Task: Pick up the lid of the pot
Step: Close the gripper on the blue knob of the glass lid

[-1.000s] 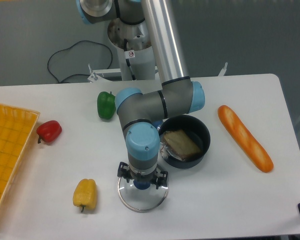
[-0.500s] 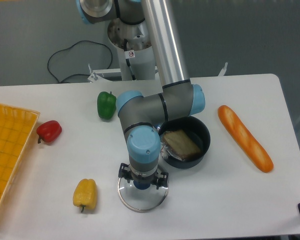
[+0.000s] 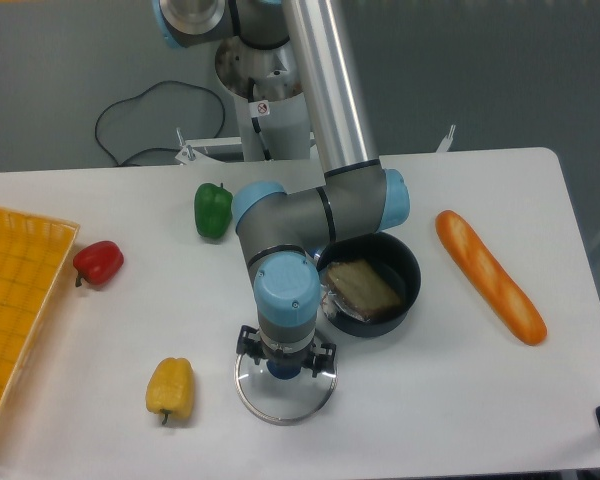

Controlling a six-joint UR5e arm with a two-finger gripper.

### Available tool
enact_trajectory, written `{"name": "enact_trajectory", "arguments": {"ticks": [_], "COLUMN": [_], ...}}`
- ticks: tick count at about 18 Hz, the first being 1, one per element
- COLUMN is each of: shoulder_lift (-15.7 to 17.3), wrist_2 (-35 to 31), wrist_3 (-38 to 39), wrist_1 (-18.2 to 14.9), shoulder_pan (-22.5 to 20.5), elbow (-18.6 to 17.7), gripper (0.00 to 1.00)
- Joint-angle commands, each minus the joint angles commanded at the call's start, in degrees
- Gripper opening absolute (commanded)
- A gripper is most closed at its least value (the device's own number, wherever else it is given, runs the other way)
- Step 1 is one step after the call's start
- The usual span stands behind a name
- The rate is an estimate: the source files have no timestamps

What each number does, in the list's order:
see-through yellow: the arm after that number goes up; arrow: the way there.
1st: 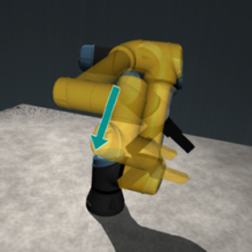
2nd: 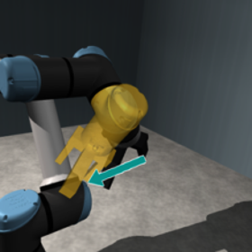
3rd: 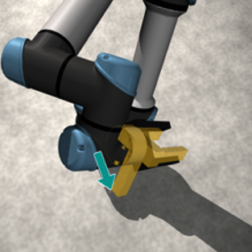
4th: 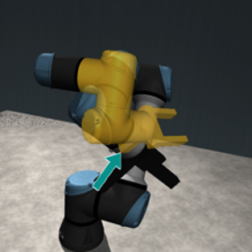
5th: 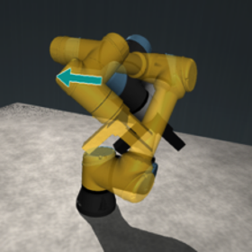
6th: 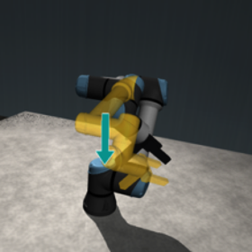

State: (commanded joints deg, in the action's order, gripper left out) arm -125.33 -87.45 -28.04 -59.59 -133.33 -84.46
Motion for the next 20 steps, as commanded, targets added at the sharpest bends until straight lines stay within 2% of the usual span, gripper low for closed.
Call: {"name": "enact_trajectory", "arguments": {"ticks": [12, 17, 20], "shoulder_lift": [-0.3, -0.5, -0.5], "wrist_2": [-0.6, -0.6, -0.6], "wrist_3": [0.2, 0.3, 0.3], "wrist_1": [-0.1, -0.1, -0.1], "shoulder_pan": [0.0, 0.2, 0.5], "elbow": [0.0, 0.0, 0.0], "gripper": [1.00, 0.94, 0.83]}}
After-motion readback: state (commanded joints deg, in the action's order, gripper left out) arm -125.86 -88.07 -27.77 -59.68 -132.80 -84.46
